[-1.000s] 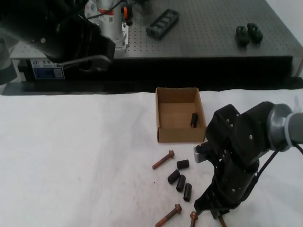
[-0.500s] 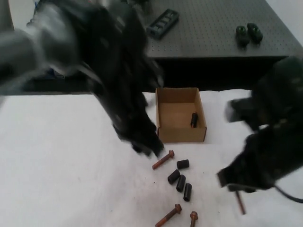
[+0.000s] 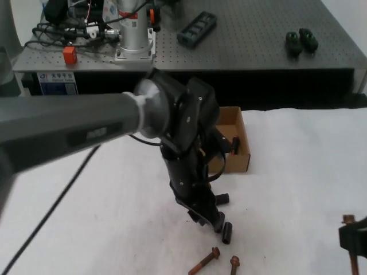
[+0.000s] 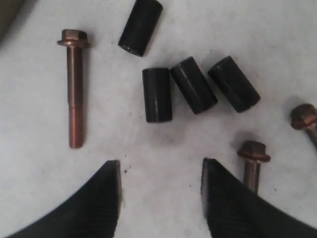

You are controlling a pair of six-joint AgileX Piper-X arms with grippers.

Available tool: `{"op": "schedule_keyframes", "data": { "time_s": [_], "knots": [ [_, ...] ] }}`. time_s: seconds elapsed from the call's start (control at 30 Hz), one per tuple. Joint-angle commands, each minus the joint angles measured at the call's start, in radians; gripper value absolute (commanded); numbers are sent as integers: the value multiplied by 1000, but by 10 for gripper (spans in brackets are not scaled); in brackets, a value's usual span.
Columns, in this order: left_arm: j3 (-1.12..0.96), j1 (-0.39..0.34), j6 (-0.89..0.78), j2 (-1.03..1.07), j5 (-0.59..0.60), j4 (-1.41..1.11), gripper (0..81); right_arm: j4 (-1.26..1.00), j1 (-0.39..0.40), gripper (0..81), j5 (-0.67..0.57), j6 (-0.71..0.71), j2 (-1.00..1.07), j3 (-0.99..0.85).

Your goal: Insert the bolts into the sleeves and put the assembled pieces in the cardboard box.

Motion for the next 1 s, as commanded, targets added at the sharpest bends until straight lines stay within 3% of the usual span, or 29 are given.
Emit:
{"op": "schedule_keyframes", "data": {
  "time_s": [0.0,0.23,0.33,0.97],
  "knots": [
    [-115,-2,55,97,-20,-3,365,14,-8,3,-21,11,-42,6],
    [-264,-5,95,212,-20,27,361,6,-8,3,-27,11,-42,6],
    [-301,-5,102,245,-20,65,318,6,-8,3,-35,9,-42,6],
    [-302,-20,121,308,-12,101,296,-15,-8,3,-57,-14,-42,6]
  ]
}}
